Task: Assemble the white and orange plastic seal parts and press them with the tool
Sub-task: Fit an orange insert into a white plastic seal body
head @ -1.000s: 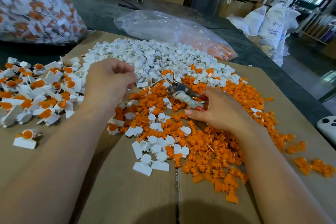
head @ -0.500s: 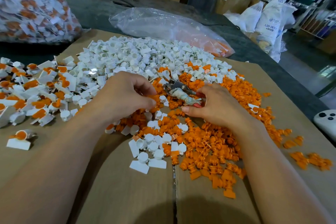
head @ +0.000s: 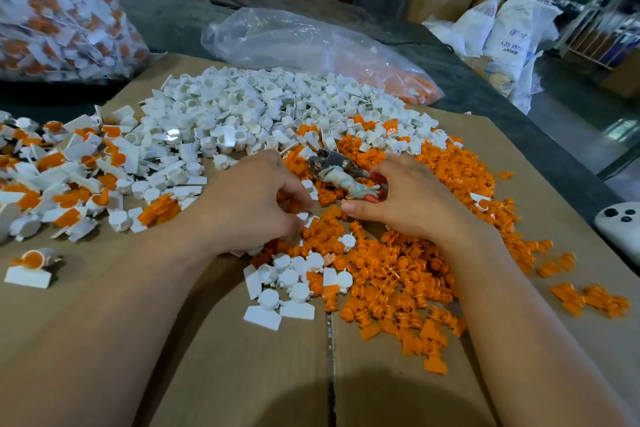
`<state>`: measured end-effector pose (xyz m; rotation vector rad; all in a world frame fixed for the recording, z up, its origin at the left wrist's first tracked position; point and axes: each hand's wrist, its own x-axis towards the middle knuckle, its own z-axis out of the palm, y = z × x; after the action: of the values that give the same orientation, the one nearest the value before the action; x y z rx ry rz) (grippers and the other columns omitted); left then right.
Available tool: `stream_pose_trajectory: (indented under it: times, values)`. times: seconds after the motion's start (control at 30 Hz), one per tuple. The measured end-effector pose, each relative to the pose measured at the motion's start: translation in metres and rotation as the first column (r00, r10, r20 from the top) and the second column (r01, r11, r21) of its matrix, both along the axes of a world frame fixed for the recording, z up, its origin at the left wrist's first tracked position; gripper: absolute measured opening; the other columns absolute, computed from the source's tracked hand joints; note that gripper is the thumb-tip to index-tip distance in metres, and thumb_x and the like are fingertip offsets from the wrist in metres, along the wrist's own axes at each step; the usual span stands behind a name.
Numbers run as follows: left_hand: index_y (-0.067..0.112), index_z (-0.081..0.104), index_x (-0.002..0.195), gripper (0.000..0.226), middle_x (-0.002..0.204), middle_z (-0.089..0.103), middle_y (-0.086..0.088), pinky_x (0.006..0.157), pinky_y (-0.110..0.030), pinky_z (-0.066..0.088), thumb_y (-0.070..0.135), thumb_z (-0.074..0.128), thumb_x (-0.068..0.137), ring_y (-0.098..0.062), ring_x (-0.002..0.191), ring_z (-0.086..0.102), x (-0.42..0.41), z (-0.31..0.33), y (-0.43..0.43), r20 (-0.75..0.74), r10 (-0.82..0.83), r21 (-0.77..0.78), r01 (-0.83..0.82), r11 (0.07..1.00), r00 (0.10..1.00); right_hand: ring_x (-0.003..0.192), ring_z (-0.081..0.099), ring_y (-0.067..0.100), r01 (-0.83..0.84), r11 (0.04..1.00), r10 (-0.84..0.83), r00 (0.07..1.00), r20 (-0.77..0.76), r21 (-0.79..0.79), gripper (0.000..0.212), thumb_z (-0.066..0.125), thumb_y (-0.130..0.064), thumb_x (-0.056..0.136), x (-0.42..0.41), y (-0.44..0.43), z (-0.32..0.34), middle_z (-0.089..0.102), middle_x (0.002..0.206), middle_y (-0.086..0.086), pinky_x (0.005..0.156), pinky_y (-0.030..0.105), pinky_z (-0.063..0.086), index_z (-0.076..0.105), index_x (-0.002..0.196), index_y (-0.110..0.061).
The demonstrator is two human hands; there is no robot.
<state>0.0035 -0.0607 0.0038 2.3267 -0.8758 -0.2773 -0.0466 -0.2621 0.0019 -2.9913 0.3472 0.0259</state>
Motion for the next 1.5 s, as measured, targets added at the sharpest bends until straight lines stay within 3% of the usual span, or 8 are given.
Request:
stream_pose_trajectory:
  times: [0.23,0.5,0.83,0.93,1.07,1.2,1.33,1.5]
  values:
    - [0.029,0.070,0.100,0.016,0.089,0.047,0.012,0.079,-0.041,0.049,0.027,0.066,0.085,-0.013,0.081,0.053,0.002,-0.006,-0.003,0.171,-0.058,0.091,0.043,0.995,0.984,0.138,0.017,0.023,0.000,1.000,0.000,1.000,-0.003,0.000,0.091,0.052,-0.074,0.066,0.000,0.000,-0.001,0.017,0.153,0.005,0.108,0.038,0.022,0.037,0.138,-0.020]
    - [0.025,0.072,0.093,0.011,0.082,0.049,0.017,0.067,-0.036,0.051,0.022,0.066,0.085,-0.006,0.072,0.052,0.001,-0.008,-0.003,0.217,-0.027,-0.060,0.041,0.997,0.976,0.138,0.017,0.022,-0.007,1.000,0.007,1.000,0.008,0.022,0.087,0.054,-0.073,0.065,-0.001,0.002,0.001,0.021,0.151,0.007,0.106,0.038,0.024,0.041,0.134,-0.020]
    - [0.037,0.059,0.118,0.029,0.087,0.039,0.008,0.050,-0.018,0.022,0.036,0.051,0.090,-0.015,0.086,0.048,0.000,-0.011,-0.011,0.413,-0.085,0.205,-0.002,0.979,0.907,0.137,0.019,0.022,-0.007,1.000,0.007,1.000,0.022,0.025,0.085,0.054,-0.071,0.067,-0.001,0.003,0.001,0.025,0.149,0.007,0.104,0.037,0.027,0.041,0.134,-0.019]
    - [0.032,0.064,0.109,0.022,0.090,0.043,0.008,0.053,-0.022,0.032,0.032,0.050,0.091,-0.017,0.090,0.054,0.000,-0.013,-0.012,0.457,-0.074,0.162,-0.001,0.987,0.886,0.134,0.025,0.020,-0.010,1.000,0.008,0.999,0.041,0.026,0.084,0.053,-0.072,0.068,-0.002,0.003,0.003,0.032,0.145,0.006,0.101,0.035,0.029,0.042,0.133,-0.020]
    - [0.023,0.066,0.104,0.018,0.085,0.049,0.011,0.068,-0.022,0.043,0.023,0.063,0.087,-0.009,0.080,0.053,0.003,-0.012,-0.009,0.307,0.105,-0.160,-0.058,0.985,0.946,0.121,0.039,0.016,-0.011,0.997,-0.004,0.980,0.201,0.076,0.083,0.048,-0.075,0.064,-0.004,0.008,0.011,0.045,0.129,-0.001,0.089,0.027,0.031,0.049,0.128,-0.022]
    - [0.027,0.066,0.080,0.015,0.072,0.060,0.010,0.056,-0.003,0.042,0.013,0.071,0.080,0.002,0.059,0.053,-0.001,-0.001,-0.007,-0.141,0.190,-0.567,-0.237,0.789,0.972,0.085,0.048,-0.007,-0.188,0.946,0.023,0.851,0.525,0.264,0.041,0.062,-0.049,0.077,-0.008,0.019,0.018,0.050,0.094,-0.018,0.073,0.004,0.034,0.064,0.108,-0.022]
    - [0.017,0.066,0.079,0.014,0.066,0.066,0.003,0.059,-0.014,0.053,0.003,0.068,0.078,-0.006,0.060,0.062,-0.003,0.003,-0.008,-0.474,0.048,-0.656,-0.388,0.648,0.879,0.082,0.052,-0.008,-0.322,0.877,0.127,0.870,0.476,0.356,0.030,0.070,-0.034,0.077,-0.011,0.037,0.014,0.054,0.085,-0.020,0.074,0.007,0.040,0.067,0.103,-0.019]
    - [0.011,0.061,0.073,0.015,0.056,0.066,0.001,0.052,-0.017,0.052,-0.003,0.064,0.078,-0.010,0.053,0.065,-0.007,0.004,-0.011,-0.601,-0.089,-0.658,-0.429,0.619,0.794,0.072,0.058,0.000,-0.339,0.821,0.058,0.850,0.523,0.460,0.026,0.073,-0.033,0.074,-0.010,0.050,0.006,0.058,0.075,-0.018,0.066,0.016,0.048,0.067,0.096,-0.020]
